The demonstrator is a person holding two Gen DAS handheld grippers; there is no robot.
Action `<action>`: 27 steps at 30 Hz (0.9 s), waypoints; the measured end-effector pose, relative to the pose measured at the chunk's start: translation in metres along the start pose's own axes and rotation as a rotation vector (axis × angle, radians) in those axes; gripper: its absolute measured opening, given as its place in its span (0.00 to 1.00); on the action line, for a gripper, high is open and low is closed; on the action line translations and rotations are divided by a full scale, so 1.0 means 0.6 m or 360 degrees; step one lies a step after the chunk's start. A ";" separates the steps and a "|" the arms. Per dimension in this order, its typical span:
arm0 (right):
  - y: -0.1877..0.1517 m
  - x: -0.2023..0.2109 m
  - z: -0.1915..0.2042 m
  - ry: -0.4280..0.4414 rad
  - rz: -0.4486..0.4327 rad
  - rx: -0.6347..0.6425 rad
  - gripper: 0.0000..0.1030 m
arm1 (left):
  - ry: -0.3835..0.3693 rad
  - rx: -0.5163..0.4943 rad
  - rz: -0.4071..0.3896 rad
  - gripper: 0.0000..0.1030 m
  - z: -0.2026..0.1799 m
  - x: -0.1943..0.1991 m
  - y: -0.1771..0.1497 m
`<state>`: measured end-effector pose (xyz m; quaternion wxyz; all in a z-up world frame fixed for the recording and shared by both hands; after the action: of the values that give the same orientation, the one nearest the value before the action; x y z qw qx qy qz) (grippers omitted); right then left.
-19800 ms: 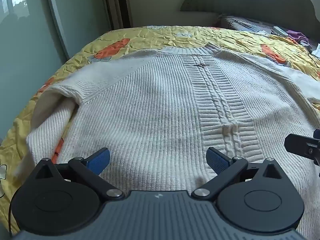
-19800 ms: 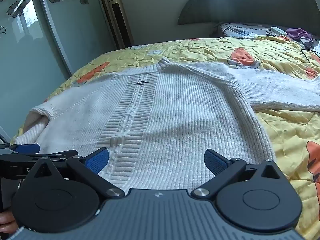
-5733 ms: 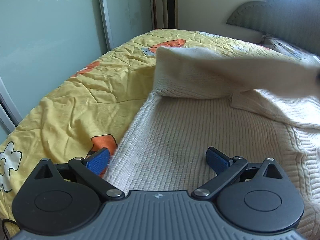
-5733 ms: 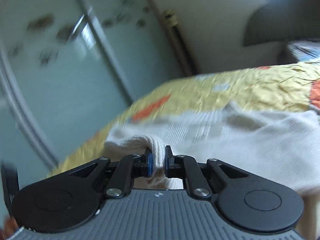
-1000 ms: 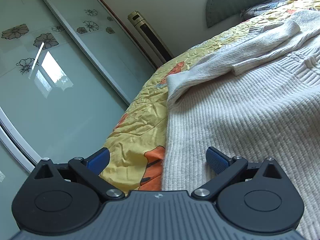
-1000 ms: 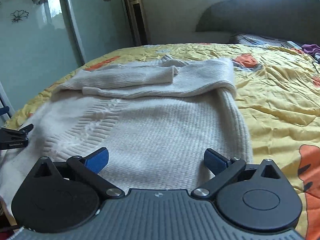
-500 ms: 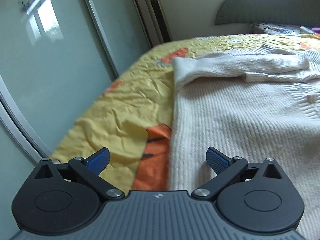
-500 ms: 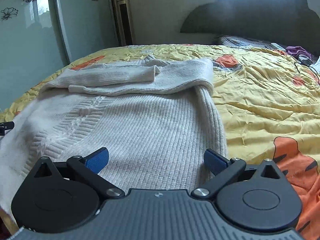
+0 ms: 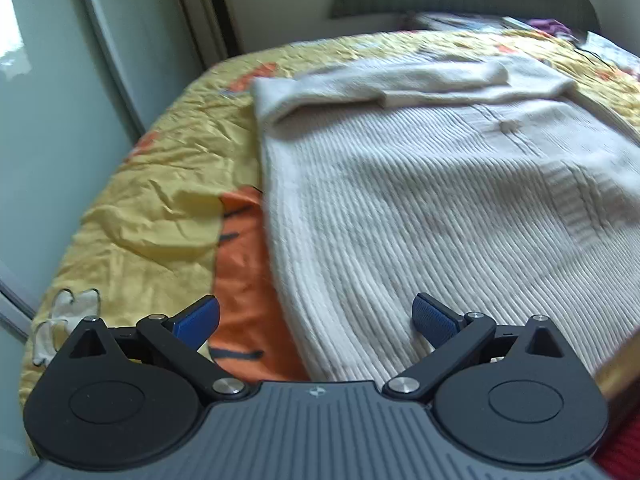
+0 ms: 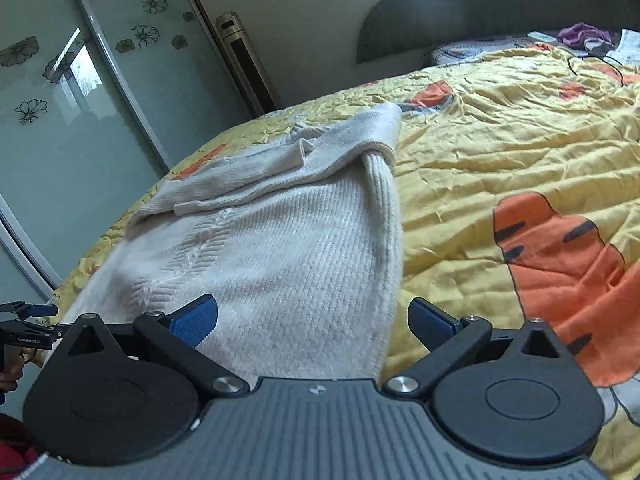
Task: Fold small clothes
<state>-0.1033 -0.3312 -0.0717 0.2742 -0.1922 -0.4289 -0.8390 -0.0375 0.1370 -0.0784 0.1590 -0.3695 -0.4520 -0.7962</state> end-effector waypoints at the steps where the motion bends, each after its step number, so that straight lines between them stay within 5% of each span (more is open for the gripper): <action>1: -0.004 0.002 -0.006 0.0002 0.0036 -0.0016 1.00 | -0.0038 0.0002 0.0006 1.00 -0.003 0.000 -0.003; 8: -0.037 0.018 -0.025 0.0012 0.0205 -0.0042 0.99 | -0.0374 0.0249 0.0066 1.00 0.004 -0.004 -0.027; 12: -0.046 0.022 -0.016 0.0044 0.0250 -0.0011 0.85 | -0.0398 0.0309 0.0005 1.00 -0.001 0.005 -0.032; 15: -0.054 0.014 0.001 0.0186 0.0306 -0.0056 0.71 | -0.0413 0.0284 -0.0023 0.99 -0.021 0.008 -0.023; 21: -0.076 -0.028 0.056 0.0454 0.0415 -0.0159 0.59 | -0.0466 0.0275 -0.0052 0.95 -0.067 0.001 0.014; 26: -0.090 -0.074 0.103 0.0487 0.0508 -0.0080 0.21 | -0.0429 0.0253 -0.0023 0.29 -0.070 0.003 0.037; 27: -0.089 -0.079 0.106 0.0479 0.0513 -0.0070 0.18 | -0.0465 0.0284 -0.0019 0.27 -0.068 0.004 0.040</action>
<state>-0.0940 -0.2388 -0.0953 0.4614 -0.1370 -0.3284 -0.8127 -0.0432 0.0903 -0.0752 0.1189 -0.4631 -0.5412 -0.6917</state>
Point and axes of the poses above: each gripper's, at about its wrist camera, not at the fingertips, and x roughly against the way its jaws point, z to its left, y to its top, the point moved 8 cm from there along -x, roughly the way its jaws point, and after that the axes turned 13 degrees about -x, right-handed, at the moved point
